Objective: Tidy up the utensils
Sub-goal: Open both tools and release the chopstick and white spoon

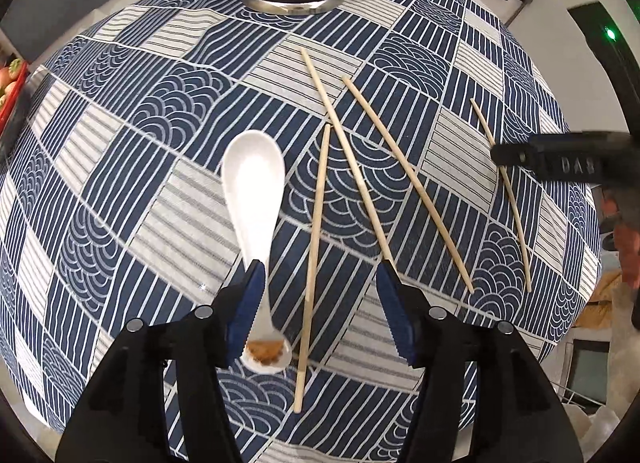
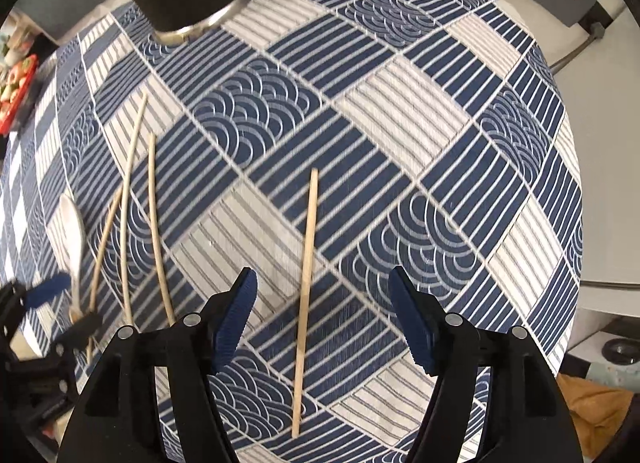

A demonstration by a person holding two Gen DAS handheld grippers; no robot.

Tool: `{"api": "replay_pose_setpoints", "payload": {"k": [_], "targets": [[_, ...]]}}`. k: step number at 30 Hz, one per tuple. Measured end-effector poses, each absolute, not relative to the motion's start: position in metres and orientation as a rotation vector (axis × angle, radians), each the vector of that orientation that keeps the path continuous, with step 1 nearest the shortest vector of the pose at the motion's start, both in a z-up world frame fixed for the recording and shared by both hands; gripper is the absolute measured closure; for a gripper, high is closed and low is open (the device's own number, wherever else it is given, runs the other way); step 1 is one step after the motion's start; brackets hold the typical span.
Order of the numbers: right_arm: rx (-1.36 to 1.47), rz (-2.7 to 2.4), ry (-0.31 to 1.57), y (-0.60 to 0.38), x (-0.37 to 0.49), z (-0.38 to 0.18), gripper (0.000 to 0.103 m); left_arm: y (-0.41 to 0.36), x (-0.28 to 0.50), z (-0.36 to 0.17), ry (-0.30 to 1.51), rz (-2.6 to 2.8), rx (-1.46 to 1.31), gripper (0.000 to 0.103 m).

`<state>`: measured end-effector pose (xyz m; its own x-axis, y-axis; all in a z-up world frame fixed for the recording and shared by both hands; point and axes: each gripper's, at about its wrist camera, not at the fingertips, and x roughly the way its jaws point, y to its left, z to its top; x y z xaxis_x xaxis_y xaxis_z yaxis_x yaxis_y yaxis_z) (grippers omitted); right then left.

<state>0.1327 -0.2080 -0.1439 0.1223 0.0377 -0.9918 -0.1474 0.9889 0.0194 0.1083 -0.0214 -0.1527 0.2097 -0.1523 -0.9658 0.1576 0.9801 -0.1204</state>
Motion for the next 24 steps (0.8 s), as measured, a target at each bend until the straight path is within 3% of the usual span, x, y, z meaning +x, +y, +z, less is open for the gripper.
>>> {"api": "replay_pose_setpoints", "payload": {"k": [14, 17, 20, 24], "targets": [[-0.103, 0.147, 1.462, -0.215, 0.117, -0.163, 0.037, -0.041, 0.116, -0.163, 1.337, -0.236, 0.129, 0.048], [-0.106, 0.142, 1.459, -0.213, 0.120, -0.158, 0.037, -0.048, 0.116, -0.164, 1.342, -0.242, 0.133, 0.061], [-0.091, 0.133, 1.462, -0.207, 0.136, -0.167, 0.030, -0.051, 0.115, -0.164, 1.357, -0.258, 0.108, 0.062], [-0.100, 0.139, 1.460, -0.208, 0.138, -0.168, 0.031, -0.054, 0.117, -0.164, 1.361, -0.255, 0.116, 0.062]]}}
